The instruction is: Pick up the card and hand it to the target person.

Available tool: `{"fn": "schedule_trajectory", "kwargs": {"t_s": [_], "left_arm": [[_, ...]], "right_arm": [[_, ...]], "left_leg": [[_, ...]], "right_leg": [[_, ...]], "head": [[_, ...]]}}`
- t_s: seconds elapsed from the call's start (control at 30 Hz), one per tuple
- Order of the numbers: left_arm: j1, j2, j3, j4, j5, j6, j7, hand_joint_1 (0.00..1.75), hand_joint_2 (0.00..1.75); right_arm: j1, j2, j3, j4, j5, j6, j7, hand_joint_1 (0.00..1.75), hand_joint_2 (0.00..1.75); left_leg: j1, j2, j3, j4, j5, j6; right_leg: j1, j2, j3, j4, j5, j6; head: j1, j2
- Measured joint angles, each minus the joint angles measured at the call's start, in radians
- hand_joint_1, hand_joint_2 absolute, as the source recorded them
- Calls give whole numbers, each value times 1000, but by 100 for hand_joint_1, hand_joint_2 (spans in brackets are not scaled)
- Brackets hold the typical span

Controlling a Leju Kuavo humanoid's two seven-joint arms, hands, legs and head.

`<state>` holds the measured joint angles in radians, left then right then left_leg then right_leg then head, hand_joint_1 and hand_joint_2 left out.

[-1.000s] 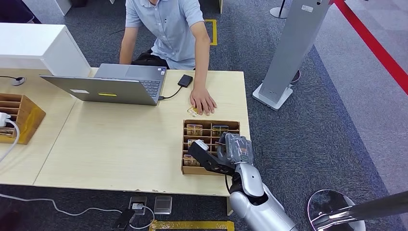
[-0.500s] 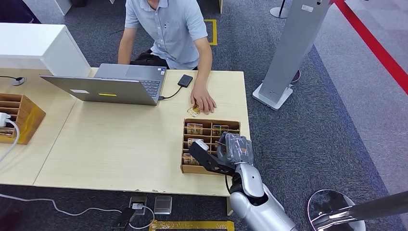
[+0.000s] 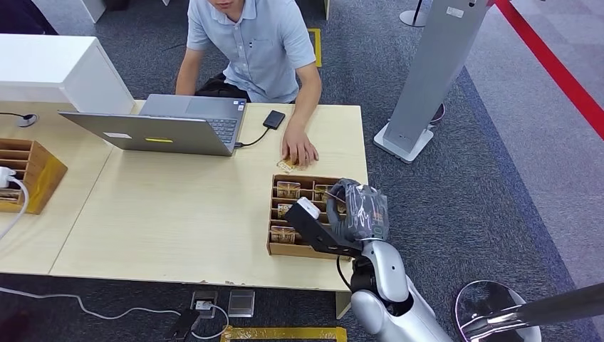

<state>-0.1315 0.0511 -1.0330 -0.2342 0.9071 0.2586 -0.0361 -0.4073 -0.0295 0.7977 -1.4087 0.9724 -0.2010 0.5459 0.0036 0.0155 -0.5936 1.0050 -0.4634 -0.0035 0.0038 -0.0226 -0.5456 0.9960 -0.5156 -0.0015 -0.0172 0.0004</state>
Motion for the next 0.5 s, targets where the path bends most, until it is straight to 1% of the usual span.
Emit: {"fn": "schedule_trajectory", "kwargs": {"t_s": [0.17,0.27,0.4,0.5], "left_arm": [[1,0,0,0,-1,0,-1,0,175],[0,0,0,0,-8,0,-1,0,175],[-7,0,0,0,-20,0,1,0,175],[-17,0,-1,0,-33,0,13,0,175]], "right_arm": [[10,-33,-18,-133,0,0,-2,175,175],[4,-47,-29,-182,-45,0,-21,175,175],[-46,-50,-34,-177,-167,4,-76,175,175],[-130,-46,-37,-102,-213,-2,-118,175,175]], "left_leg": [[0,0,0,0,0,0],[0,0,0,0,0,0],[0,0,0,0,0,0],[0,0,0,0,1,0]], "right_leg": [[0,0,0,0,0,0],[0,0,0,0,0,0],[0,0,1,0,0,0],[0,0,1,1,1,-1]], "head": [[0,0],[0,0],[0,0],[-1,0]]}}
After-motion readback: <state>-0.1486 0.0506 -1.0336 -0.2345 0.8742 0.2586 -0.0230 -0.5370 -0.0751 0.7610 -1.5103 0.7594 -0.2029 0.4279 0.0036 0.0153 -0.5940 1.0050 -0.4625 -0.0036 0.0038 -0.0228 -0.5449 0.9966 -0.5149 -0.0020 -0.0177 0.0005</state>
